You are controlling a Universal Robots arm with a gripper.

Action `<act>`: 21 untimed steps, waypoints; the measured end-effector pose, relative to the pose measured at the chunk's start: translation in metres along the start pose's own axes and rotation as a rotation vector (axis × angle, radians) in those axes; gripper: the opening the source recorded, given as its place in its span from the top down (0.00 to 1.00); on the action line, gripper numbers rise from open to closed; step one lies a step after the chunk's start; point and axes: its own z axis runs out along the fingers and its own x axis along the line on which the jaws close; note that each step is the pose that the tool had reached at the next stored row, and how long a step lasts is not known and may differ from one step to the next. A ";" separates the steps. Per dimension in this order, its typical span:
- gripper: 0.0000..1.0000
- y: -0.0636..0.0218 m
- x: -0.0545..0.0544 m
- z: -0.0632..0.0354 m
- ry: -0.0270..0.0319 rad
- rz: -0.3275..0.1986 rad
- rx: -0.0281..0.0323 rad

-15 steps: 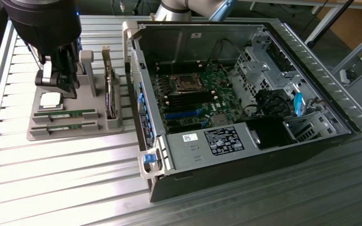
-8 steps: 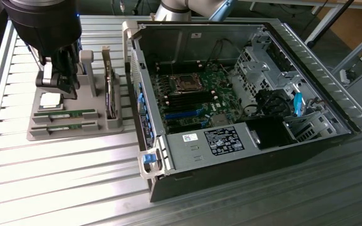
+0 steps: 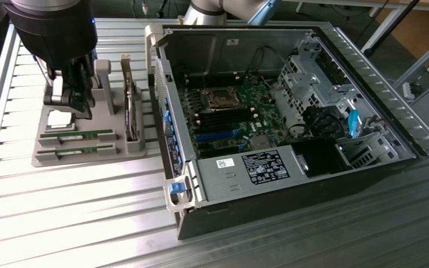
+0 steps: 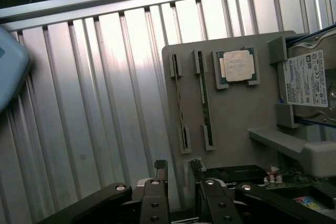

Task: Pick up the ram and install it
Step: 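Pick up the ram and move it above insertion slot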

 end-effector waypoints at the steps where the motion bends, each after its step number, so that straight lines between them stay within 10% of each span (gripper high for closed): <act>1: 0.71 0.0000 0.000 0.0005 0.0001 0.000 0.0000; 21: 0.71 -0.0002 0.000 0.0088 0.0000 0.000 0.0000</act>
